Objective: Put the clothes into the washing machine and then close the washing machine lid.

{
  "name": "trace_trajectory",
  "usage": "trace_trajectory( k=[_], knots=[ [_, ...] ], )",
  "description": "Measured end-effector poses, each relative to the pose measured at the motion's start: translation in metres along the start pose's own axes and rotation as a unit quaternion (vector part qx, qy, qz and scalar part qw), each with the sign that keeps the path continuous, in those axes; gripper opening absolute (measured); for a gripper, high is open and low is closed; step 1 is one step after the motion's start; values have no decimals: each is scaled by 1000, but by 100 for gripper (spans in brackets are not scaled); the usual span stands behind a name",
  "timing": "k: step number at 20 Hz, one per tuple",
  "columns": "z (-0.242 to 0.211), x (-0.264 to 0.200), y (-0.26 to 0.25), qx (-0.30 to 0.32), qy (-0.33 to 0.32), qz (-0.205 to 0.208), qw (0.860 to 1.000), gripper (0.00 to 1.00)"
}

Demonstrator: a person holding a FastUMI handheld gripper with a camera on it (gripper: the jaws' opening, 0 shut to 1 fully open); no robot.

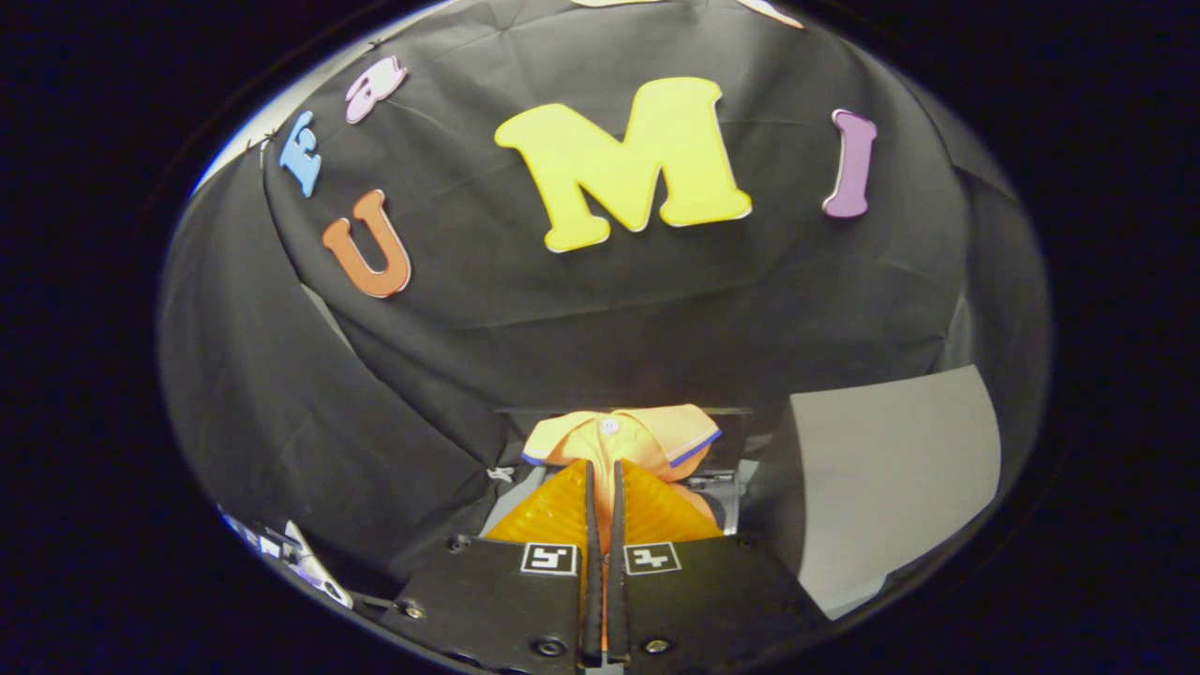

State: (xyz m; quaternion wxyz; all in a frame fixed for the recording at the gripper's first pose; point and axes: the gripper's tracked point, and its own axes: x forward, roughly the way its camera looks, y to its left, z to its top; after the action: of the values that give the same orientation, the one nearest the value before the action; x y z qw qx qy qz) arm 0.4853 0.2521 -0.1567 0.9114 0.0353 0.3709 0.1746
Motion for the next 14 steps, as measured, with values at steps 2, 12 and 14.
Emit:
trace_trajectory(
  k=[2, 12, 14],
  knots=[
    [-10, 16, 20, -6, 9, 7, 1000, 5],
    [-70, 97, 40, 5, 74, -5, 997, 5],
    [-80, 112, 32, 9, 88, -17, 996, 5]
  ],
)
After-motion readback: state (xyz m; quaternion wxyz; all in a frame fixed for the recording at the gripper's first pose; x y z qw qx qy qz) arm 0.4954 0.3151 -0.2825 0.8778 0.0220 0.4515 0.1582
